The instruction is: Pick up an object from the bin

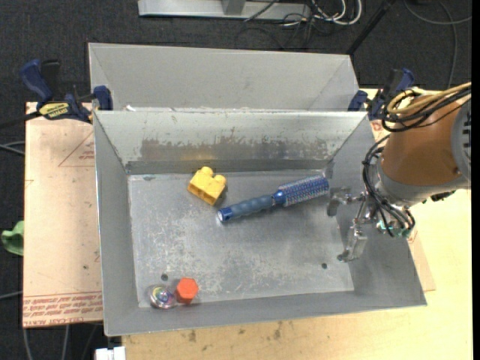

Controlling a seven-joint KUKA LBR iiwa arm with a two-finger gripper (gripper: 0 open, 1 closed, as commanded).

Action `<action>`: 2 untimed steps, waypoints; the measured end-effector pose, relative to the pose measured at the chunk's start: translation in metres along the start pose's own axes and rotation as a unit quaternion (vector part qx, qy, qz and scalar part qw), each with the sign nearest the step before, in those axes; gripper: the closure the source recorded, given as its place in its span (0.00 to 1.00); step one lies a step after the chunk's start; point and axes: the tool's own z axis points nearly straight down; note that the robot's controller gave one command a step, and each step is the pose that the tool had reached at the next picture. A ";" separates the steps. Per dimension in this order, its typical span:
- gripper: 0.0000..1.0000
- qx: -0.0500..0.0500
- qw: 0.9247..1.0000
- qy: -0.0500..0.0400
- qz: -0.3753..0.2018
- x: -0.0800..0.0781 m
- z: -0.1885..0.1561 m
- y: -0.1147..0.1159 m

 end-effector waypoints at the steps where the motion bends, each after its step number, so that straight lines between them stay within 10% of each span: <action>1: 0.00 -0.001 0.999 -0.005 -0.042 -0.033 0.004 0.093; 2: 0.00 -0.001 1.000 -0.008 0.014 -0.076 0.058 0.140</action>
Offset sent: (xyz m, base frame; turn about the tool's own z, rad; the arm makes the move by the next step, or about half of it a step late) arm 0.0314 0.0866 -0.0033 -0.0737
